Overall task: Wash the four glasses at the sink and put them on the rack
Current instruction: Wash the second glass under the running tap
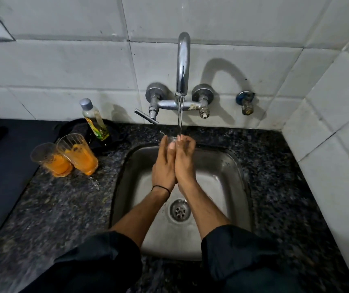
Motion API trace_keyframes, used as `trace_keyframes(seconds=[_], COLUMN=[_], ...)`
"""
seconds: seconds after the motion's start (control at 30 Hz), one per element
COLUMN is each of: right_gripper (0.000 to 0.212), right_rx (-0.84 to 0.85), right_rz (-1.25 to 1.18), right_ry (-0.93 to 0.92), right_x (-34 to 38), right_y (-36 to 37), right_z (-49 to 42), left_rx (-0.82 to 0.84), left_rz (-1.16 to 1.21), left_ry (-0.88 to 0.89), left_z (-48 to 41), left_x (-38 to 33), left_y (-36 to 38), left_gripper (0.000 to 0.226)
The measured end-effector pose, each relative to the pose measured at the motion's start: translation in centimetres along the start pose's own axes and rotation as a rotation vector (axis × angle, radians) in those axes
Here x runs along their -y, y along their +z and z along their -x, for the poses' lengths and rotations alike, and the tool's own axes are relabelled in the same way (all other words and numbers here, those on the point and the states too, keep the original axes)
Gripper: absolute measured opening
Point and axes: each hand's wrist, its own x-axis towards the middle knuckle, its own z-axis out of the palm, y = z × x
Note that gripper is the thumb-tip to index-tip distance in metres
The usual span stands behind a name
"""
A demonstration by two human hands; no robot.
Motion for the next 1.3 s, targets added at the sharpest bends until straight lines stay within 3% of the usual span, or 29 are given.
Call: trace_keyframes(seconds=[0.1, 0.2, 0.3, 0.33, 0.4, 0.43, 0.5, 0.57, 0.63, 0.7, 0.77, 0.83, 0.9, 0.97, 1.03, 1.1, 1.17, 1.23, 1.3], right_gripper=[0.033, 0.052, 0.054, 0.044, 0.023, 0.024, 0.030, 0.042, 0.060, 0.064, 0.051, 0.020, 0.022, 0.028, 0.032, 0.035, 0.040, 0.038, 0.030], right_rx=[-0.042, 0.069, 0.168, 0.191, 0.168, 0.115, -0.051, -0.089, 0.029, 0.055, 0.058, 0.074, 0.039, -0.115, -0.194, -0.120, 0.010, 0.084, 0.114], right_rz=[-0.054, -0.269, -0.098, -0.002, 0.093, 0.111, 0.116, 0.015, -0.123, -0.136, -0.081, 0.036, 0.073, 0.028, -0.067, -0.113, -0.028, 0.129, 0.430], right_ry=[0.035, 0.269, 0.283, 0.190, 0.002, -0.040, -0.038, 0.097, 0.357, 0.446, 0.284, 0.026, -0.048, 0.008, 0.070, 0.077, 0.022, -0.145, -0.522], right_x=[1.0, 1.5, 0.6, 0.0, -0.6, -0.5, 0.0, 0.5, 1.4, 1.5, 1.0, 0.0, -0.6, 0.2, 1.1, 1.7, 1.8, 1.5, 1.0], right_y=[-0.8, -2.6, -2.8, -2.3, -1.3, -0.8, -0.7, -1.3, -2.3, -2.6, -2.1, -1.1, -0.5, -0.9, -1.8, -2.2, -1.9, -1.5, -1.7], right_z=[-0.2, -0.3, 0.3, 0.6, 1.0, 1.3, 1.3, 0.6, 0.5, 0.6, 1.2, 1.7, 1.9, 1.3, 0.4, 0.3, 0.8, 0.9, 0.5], left_rx=[0.130, 0.297, 0.225, 0.153, 0.050, 0.036, 0.091, 0.168, 0.249, 0.243, 0.175, 0.045, 0.048, 0.129, 0.214, 0.304, 0.383, 0.348, 0.304], left_rz=[0.142, 0.330, 0.283, 0.241, 0.094, 0.036, 0.073, 0.184, 0.277, 0.300, 0.229, 0.108, -0.019, 0.075, 0.273, 0.532, 0.832, 0.988, 1.065], left_ry=[0.032, -0.181, -0.391, -0.372, -0.150, -0.027, 0.044, 0.018, -0.186, -0.358, -0.368, -0.190, 0.007, 0.088, -0.069, -0.419, -0.712, -0.797, -0.777], left_z=[0.7, 1.0, 0.6, 0.4, 0.7, 0.9, 1.3, 2.0, 2.0, 1.6, 1.1, 0.4, 0.4, 1.2, 2.3, 1.8, 0.6, -0.2, -1.1], left_x=[-0.3, -1.1, -1.5, -1.2, -0.1, 0.6, 1.2, 1.3, 0.0, -1.4, -1.8, -0.6, 0.7, 1.3, 0.9, 0.7, 1.2, 1.3, 1.2], left_y=[-0.2, -1.2, -1.1, -0.9, -0.6, -0.3, 0.3, -0.1, -0.7, -1.0, -0.7, -0.3, -0.1, 0.0, -0.4, -0.9, -1.0, -0.8, -0.7], left_gripper=[0.053, 0.054, 0.065, 0.062, 0.050, 0.048, 0.048, 0.049, 0.053, 0.064, 0.062, 0.053, 0.047, 0.045, 0.048, 0.064, 0.056, 0.033, 0.027])
